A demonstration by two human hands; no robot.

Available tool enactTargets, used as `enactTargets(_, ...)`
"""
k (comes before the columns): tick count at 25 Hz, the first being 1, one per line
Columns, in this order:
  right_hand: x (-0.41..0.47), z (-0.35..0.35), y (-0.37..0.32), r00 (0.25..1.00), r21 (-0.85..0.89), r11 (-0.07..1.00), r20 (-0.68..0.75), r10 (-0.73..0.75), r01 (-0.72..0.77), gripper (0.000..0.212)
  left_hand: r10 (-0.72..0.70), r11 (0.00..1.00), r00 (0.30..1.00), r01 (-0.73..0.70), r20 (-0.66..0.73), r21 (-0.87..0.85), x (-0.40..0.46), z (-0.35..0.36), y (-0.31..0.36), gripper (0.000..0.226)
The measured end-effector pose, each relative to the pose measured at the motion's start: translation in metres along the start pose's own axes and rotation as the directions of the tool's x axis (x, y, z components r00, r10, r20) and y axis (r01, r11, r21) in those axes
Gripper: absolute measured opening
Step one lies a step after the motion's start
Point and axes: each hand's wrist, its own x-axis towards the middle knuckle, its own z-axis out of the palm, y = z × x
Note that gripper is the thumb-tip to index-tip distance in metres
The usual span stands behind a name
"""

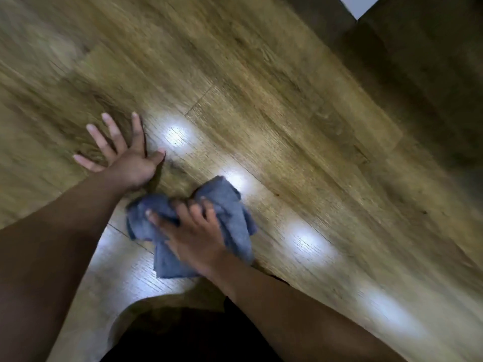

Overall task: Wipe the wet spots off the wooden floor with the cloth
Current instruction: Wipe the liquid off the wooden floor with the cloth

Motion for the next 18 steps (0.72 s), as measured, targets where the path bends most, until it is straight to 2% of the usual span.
enactTargets(1,-0.002,-0.001,0.008,0.983,-0.020,0.985,0.074,-0.171,0.173,0.052,0.012,1.000,1.000,-0.011,0.007,-0.009,0.002,-0.002,0.000,0.088)
enactTargets(2,0.002,-0.006,0.027,0.951,-0.044,0.956,0.130,-0.281,0.288,0.052,0.032,0.999,0.999,-0.032,0.015,-0.032,0.002,-0.005,0.000,0.088)
enactTargets(3,0.009,-0.015,0.049,0.938,-0.077,0.943,0.152,-0.310,0.324,0.052,0.060,0.996,0.998,-0.059,0.012,-0.065,-0.001,-0.008,-0.001,0.088)
enactTargets(4,0.016,-0.023,0.073,0.957,-0.102,0.957,0.134,-0.255,0.270,0.051,0.088,0.992,0.996,-0.089,-0.011,-0.093,-0.006,-0.009,-0.004,0.087)
enactTargets(6,0.035,-0.041,0.137,0.996,-0.104,0.992,0.032,0.079,-0.075,0.052,0.060,0.989,0.993,-0.073,-0.101,-0.131,-0.027,0.000,-0.022,0.089)
enactTargets(7,0.044,-0.051,0.170,0.963,-0.105,0.958,-0.025,0.267,-0.268,0.054,-0.037,0.983,0.990,0.012,-0.134,-0.181,-0.043,0.009,-0.037,0.096)
enactTargets(9,0.057,-0.064,0.222,0.827,-0.074,0.826,-0.126,0.548,-0.558,0.057,-0.275,0.899,0.956,0.219,-0.098,-0.380,-0.075,0.025,-0.066,0.122)
enactTargets(11,0.071,-0.060,0.230,0.690,-0.003,0.700,-0.171,0.703,-0.714,0.057,-0.347,0.841,0.936,0.287,-0.051,-0.458,-0.093,0.039,-0.088,0.133)
enactTargets(13,0.081,-0.049,0.203,0.626,0.039,0.646,-0.210,0.751,-0.762,0.056,-0.333,0.848,0.942,0.280,-0.040,-0.450,-0.088,0.040,-0.096,0.130)
enactTargets(14,0.078,-0.045,0.183,0.651,0.045,0.672,-0.206,0.731,-0.739,0.056,-0.332,0.844,0.943,0.281,-0.033,-0.457,-0.087,0.039,-0.094,0.128)
enactTargets(16,0.064,-0.037,0.144,0.781,0.047,0.799,-0.185,0.597,-0.600,0.053,-0.319,0.851,0.948,0.280,-0.015,-0.445,-0.089,0.039,-0.094,0.122)
enactTargets(18,0.050,-0.027,0.115,0.872,0.000,0.891,-0.207,0.444,-0.454,0.052,-0.338,0.849,0.941,0.303,-0.003,-0.432,-0.087,0.039,-0.099,0.119)
